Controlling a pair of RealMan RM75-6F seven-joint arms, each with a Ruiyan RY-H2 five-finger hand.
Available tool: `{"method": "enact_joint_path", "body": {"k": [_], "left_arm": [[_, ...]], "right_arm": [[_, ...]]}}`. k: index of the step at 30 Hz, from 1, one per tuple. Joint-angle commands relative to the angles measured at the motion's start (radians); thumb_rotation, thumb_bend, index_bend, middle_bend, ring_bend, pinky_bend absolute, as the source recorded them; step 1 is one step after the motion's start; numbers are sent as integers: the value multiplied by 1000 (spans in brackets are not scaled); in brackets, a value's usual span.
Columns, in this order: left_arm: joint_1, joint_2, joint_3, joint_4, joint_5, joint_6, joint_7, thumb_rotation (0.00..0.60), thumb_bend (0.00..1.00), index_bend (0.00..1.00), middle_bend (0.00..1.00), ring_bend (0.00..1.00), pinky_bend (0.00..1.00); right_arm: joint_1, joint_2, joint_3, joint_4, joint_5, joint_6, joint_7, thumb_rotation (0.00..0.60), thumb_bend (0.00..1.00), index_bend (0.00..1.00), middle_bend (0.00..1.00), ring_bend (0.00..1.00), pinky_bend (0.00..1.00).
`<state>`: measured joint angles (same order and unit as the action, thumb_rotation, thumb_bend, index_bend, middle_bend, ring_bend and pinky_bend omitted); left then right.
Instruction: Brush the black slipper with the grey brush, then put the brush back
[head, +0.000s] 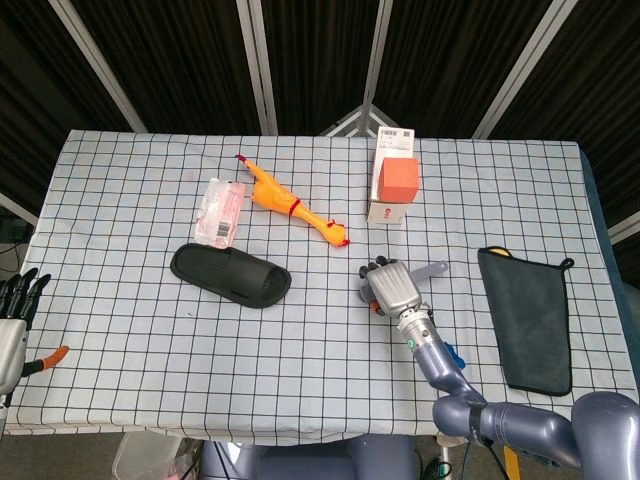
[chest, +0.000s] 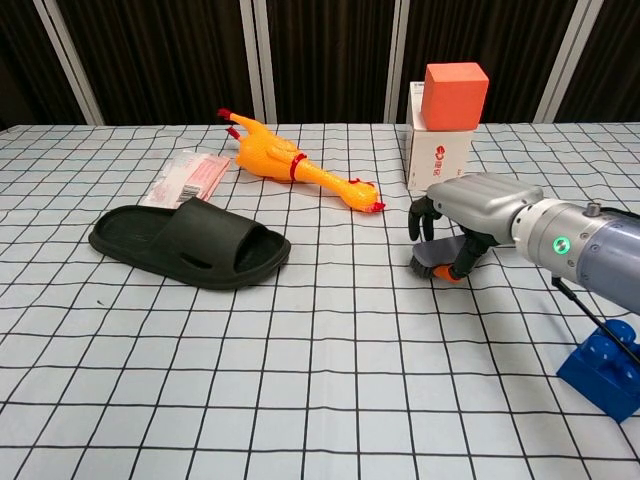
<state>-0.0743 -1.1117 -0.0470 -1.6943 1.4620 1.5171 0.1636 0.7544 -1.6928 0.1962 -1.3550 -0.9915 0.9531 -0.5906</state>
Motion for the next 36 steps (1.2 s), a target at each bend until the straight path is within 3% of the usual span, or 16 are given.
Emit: {"method": "enact_joint_path", "body": {"k": [1,22,36], "left_arm": [[-1,0,1,1,0,-2,0,600,103,0,0,0,0],[5,1,0,1,9,6,0,600,102,0,0,0,0],[8,1,2,1,15,7,-1,600,102,0,0,0,0]], "right_arm": [[2,-3,-3,7,2,1,-3,600,358,400,408,263,434],[15,-7,-8,17,11,11,-8,600,385,464,458,298,448],[13,-9,-15,10,-17,38,5,600,546,717,636,495,648]]}}
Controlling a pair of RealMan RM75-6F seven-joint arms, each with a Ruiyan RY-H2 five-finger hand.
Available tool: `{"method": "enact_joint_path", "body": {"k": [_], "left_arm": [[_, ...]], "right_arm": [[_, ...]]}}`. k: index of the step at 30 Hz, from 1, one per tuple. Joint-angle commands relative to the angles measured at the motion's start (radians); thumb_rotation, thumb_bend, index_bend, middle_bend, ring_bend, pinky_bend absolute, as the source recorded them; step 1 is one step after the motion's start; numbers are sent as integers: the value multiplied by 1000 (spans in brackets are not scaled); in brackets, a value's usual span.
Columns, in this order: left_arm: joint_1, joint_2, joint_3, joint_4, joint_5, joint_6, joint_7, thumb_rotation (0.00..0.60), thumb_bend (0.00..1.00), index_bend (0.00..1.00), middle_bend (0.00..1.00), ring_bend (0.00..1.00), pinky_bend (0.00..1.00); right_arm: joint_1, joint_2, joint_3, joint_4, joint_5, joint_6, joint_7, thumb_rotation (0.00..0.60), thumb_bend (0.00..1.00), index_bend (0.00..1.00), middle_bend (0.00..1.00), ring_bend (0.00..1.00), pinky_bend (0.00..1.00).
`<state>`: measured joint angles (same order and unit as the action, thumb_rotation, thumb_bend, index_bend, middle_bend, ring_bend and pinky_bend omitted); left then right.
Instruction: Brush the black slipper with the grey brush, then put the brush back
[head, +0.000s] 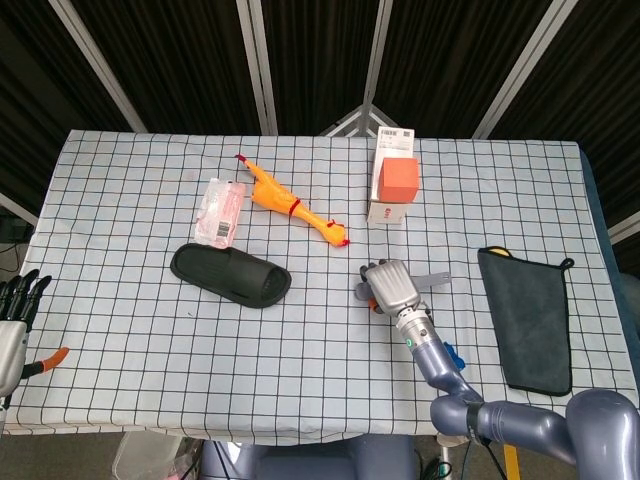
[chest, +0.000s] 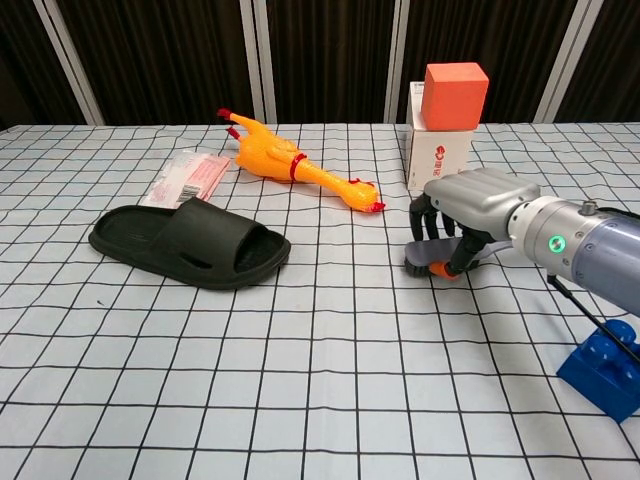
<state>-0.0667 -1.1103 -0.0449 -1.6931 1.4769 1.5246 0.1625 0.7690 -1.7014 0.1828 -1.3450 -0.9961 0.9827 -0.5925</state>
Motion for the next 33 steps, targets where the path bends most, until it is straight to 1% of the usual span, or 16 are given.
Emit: {"method": "enact_joint_path", "body": {"k": [1,5,10,13,18,21,23,25,26,30,33], "left_arm": [[0,0,0,0,0,-1,0,600,102,0,0,0,0],[0,-1,2,0,1,-3,1,600,103,0,0,0,0],[1,-1,3,-2,5,-1,3,600,103,0,0,0,0],[2,-1,4,-2,6,-2,3,600,102,0,0,0,0],[-1,-3,5,-1,6,-8,5,600,103,0,0,0,0],[-6,-7,7,1,8,-20,6,600,107,0,0,0,0],[-17,-13,11,6,15,-40,6,600,157,0,0,0,0],[-37,-21,18,17,32,-71,4,600,269,0,0,0,0],[-48,-26,20,27,40,-88,4,600,347,0,0,0,0],[-94,-51,9,68,83,-116,20,600,543,7,17,3,0],[-129,-59,-1,85,111,-137,18,600,597,46,58,22,0]], "right_arm": [[-2,0,-3,1,-19,13,9,600,553,731,646,505,657],[-7,-3,-13,8,-73,37,37,600,594,761,668,528,677],[-13,3,-21,5,-104,38,67,600,642,774,685,543,687],[-17,9,-25,3,-118,43,73,600,682,812,722,584,714],[-27,21,-28,-3,-142,60,88,600,780,870,771,636,750],[-35,25,-30,-4,-165,82,98,600,823,882,782,649,760],[-40,33,-30,-12,-183,98,102,600,832,885,785,651,762],[-41,42,-26,-27,-192,106,103,600,835,885,785,651,762],[-39,46,-21,-36,-193,107,100,600,835,885,785,651,764],[-17,45,8,-64,-168,84,75,600,835,885,785,654,770],[4,33,28,-92,-157,79,47,600,835,885,785,654,770]]}}
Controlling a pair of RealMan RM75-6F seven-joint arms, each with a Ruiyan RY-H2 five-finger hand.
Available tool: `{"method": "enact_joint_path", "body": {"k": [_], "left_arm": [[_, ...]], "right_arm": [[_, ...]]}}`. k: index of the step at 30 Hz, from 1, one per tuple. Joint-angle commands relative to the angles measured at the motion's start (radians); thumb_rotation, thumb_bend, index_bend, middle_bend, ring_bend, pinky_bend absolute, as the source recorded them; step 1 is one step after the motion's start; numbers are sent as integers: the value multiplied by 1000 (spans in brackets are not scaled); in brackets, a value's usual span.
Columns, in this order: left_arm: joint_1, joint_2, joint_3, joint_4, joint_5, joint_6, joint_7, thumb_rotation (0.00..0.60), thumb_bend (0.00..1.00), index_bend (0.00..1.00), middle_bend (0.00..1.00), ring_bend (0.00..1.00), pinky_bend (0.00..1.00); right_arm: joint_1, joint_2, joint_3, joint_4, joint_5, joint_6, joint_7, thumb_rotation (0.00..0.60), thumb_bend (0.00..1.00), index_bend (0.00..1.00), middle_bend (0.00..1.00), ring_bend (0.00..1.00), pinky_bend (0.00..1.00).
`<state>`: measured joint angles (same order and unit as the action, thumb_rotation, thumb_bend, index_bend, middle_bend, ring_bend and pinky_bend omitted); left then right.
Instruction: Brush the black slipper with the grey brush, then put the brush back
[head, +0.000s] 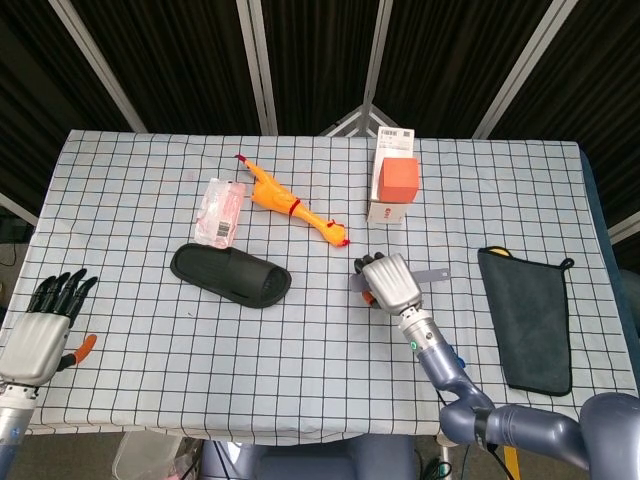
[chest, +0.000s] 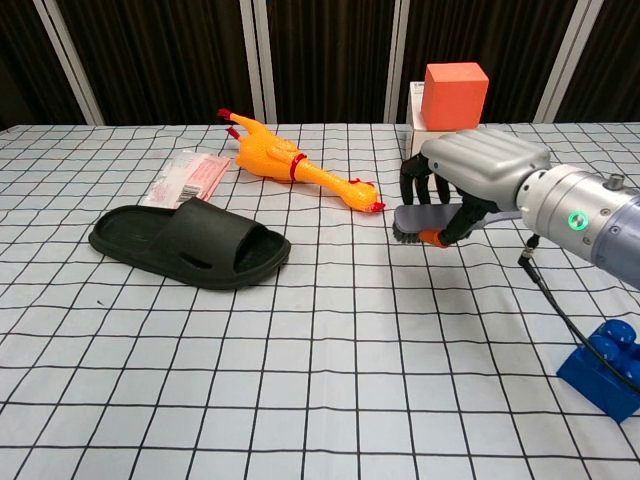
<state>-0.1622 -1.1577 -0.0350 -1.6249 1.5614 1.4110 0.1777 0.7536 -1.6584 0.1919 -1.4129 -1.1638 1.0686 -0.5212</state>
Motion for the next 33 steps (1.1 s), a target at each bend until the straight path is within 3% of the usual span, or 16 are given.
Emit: {"method": "enact_joint_path", "body": {"k": [1,9,17,33], "left_arm": [[-43,-12,-13,20,29,-34,3,600,602,56,69,27,0],[-182,-8,-52,31,-19,-237,-33,600,663,124,132,70,17],[-266,-52,-57,95,-65,-374,-55,600,666,149,159,89,41],[-328,-161,3,238,-67,-472,-86,600,596,149,159,89,41]], "right_arm": [[24,-14,23,-31,13,-6,-32,600,836,885,785,654,770],[64,-41,95,-109,89,-8,-69,600,835,885,785,654,770],[76,-29,104,-127,145,-12,-106,600,835,885,785,654,770],[65,11,83,-130,157,0,-82,600,835,885,785,654,770]]}}
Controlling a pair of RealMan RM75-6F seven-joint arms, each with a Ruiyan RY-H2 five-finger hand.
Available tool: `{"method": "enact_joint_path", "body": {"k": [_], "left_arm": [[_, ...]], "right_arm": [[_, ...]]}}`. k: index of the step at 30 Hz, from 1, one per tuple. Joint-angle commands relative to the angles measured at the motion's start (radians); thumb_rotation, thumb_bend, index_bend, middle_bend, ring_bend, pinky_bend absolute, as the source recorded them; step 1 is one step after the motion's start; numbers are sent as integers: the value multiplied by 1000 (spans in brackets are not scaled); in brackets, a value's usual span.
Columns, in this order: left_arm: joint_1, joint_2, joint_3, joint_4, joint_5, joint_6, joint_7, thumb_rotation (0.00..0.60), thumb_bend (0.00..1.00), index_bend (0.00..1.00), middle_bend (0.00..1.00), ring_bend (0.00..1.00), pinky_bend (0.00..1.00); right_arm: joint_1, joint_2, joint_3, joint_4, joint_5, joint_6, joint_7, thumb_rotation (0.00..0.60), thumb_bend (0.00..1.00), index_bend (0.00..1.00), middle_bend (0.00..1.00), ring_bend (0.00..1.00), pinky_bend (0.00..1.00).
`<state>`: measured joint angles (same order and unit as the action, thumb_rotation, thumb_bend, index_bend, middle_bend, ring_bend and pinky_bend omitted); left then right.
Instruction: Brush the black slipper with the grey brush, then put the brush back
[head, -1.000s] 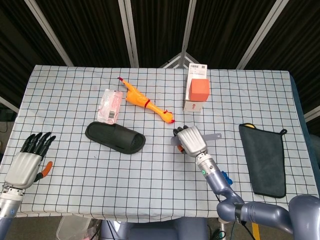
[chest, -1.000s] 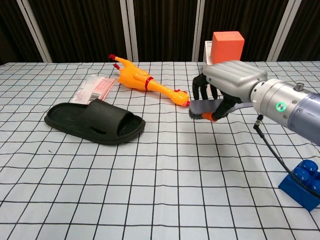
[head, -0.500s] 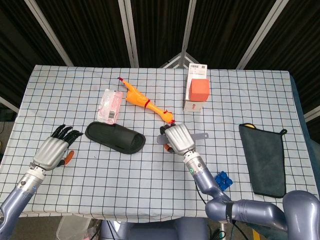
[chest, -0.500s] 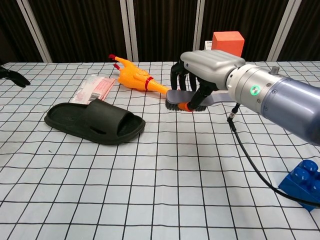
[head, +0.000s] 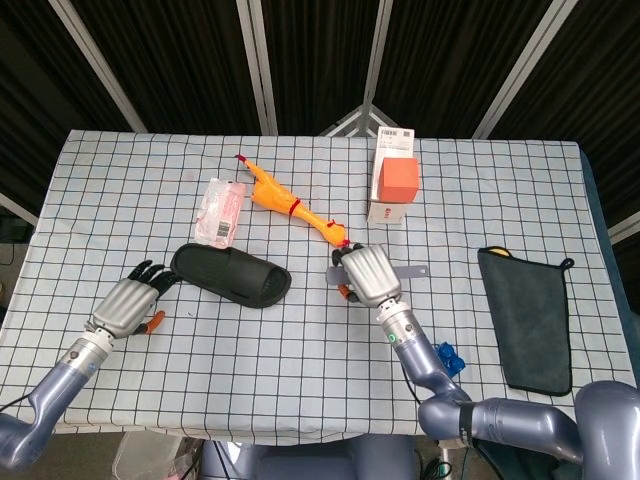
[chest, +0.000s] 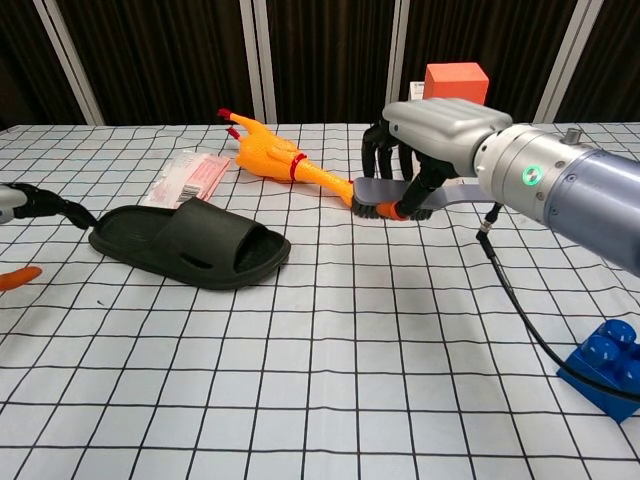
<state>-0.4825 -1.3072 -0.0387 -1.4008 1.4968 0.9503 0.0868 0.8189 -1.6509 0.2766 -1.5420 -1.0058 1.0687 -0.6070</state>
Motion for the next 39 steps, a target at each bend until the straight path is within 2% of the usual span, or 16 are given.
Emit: {"method": "enact_joint_path", "body": {"k": [1,8,20,35,39], "left_arm": [[-9,-15,7,19,-5,-14,6,600,595,149,159,89,41],[-32,-49,9,74,-38,-54,5,600,594,149,159,89,41],[-57,-94,1,145,-61,-63,-24,600,594,144,159,89,31],[-82,-113,5,179,-91,-106,-41,600,595,137,161,89,8],[-80,-107,4,160,-65,-67,-76,600,590,121,155,88,7]], "right_arm": [[-1,4,-3,-2,-2,0,6,600,835,885,785,654,770],[1,16,-9,-21,-13,8,11,600,836,885,785,654,770],[0,21,-25,-54,-11,18,3,600,835,885,785,654,770],[7,4,-41,-59,-7,17,2,600,835,885,785,654,770],[5,5,-40,-53,-3,22,4,600,835,885,785,654,770]]}}
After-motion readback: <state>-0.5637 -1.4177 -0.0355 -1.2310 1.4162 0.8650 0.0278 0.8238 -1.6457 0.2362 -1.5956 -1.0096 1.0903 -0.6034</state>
